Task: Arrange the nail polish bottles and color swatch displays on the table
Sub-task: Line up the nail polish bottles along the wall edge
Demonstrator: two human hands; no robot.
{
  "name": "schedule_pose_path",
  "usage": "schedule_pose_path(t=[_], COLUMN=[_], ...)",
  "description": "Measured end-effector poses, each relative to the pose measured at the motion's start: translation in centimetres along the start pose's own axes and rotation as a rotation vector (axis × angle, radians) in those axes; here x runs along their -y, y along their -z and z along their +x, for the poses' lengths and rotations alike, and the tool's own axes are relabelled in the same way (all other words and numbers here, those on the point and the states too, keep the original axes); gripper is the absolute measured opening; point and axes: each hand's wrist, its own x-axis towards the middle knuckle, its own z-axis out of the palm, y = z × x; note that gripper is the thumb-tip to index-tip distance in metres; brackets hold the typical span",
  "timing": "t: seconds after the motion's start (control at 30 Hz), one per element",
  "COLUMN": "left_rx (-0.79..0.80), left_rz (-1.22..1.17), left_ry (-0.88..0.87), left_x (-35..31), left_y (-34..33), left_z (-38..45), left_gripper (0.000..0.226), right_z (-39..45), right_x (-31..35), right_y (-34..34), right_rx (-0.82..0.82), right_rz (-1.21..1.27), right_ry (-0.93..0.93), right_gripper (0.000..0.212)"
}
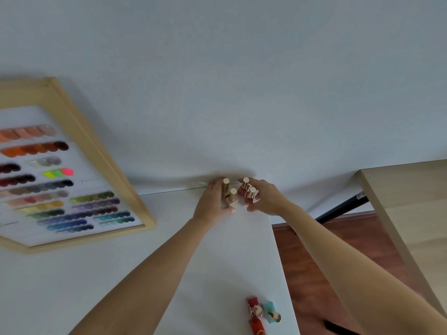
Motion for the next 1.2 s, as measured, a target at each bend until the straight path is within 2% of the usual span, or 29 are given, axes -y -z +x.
schedule_pose_path(t=[0.2, 0.37, 0.57, 0.77, 0.9, 1.0, 1.1, 1.2], left_rx=[0.006, -0.042, -0.136, -0.103, -0.072, -0.062, -0.074, -0.112], left_rz=[0.037, 0.028, 0.017, 0.014, 0.030, 0.029, -0.004, -0.075], left_ry=[-0.043, -0.032, -0.013, 0.003, 0.003, -0.001, 0.012, 0.036], left_x=[0.4, 0.7, 0.7, 0.1, -0.2, -0.1, -0.2, -0.5], left_y=[0.2, 0.0, -0.9, -1.3, -1.2, -1.2, -1.2, -1.4], left_z=[0.1, -0.6, -1.5, -1.3, -0.6, -0.3, -0.1, 0.2], left_gripper=[0.069, 0.065, 0.049, 0.060, 0.051, 0.049, 0.051, 0.052], right_z=[0.3, -0.7, -1.5, -1.6, -1.2, -0.8, -0.5, -0.2], right_x=[-0.5, -1.1, -1.6, -2.2, -2.4, -2.6, -2.5, -1.8], right_y=[-0.2, -1.3, -2.5, -3.0, -2.7, -2.7, -2.8, -3.0], right_rx=[-0.031, -0.133, -0.254, -0.293, -0.233, -0.229, -0.282, -0.357], right_rz=[-0.022, 0.103, 0.188, 0.159, 0.075, 0.056, 0.053, 0.071], right_ry=[0.038, 0.027, 0.028, 0.011, -0.009, -0.007, -0.005, 0.005], right_gripper=[0.064, 0.051, 0.051, 0.053, 0.061, 0.059, 0.049, 0.048])
